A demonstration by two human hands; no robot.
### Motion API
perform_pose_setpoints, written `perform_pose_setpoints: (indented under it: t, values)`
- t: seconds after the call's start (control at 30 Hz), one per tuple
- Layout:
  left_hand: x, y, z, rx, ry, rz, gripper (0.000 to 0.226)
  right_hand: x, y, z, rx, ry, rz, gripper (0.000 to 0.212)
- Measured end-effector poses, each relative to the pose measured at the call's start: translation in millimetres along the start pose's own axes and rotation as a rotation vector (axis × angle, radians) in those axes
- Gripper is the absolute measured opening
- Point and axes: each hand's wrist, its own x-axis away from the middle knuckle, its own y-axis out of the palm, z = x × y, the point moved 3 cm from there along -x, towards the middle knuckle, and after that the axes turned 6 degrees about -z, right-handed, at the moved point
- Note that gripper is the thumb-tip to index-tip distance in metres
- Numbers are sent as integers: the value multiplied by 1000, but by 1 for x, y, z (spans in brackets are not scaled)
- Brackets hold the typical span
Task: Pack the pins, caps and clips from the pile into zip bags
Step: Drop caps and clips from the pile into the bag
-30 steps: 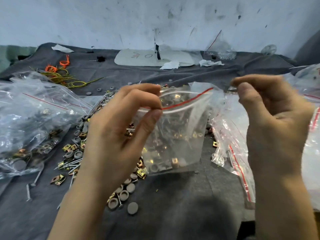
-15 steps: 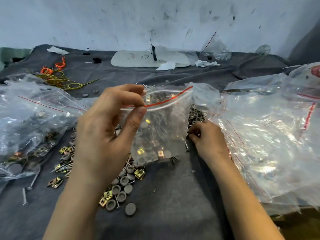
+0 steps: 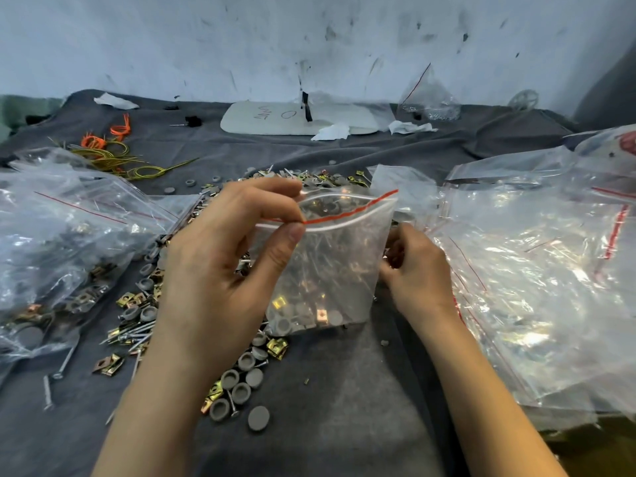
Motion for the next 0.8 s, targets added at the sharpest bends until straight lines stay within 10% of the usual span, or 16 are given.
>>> perform_pose_setpoints:
  t: [0.33,0.8]
  values:
    - [0,7,6,44,13,-48,4,19,-75,-52,-847,-293,163,24]
    - [0,13,17,39,73,-102,5,38,-86,-81,-877,-381,108,14]
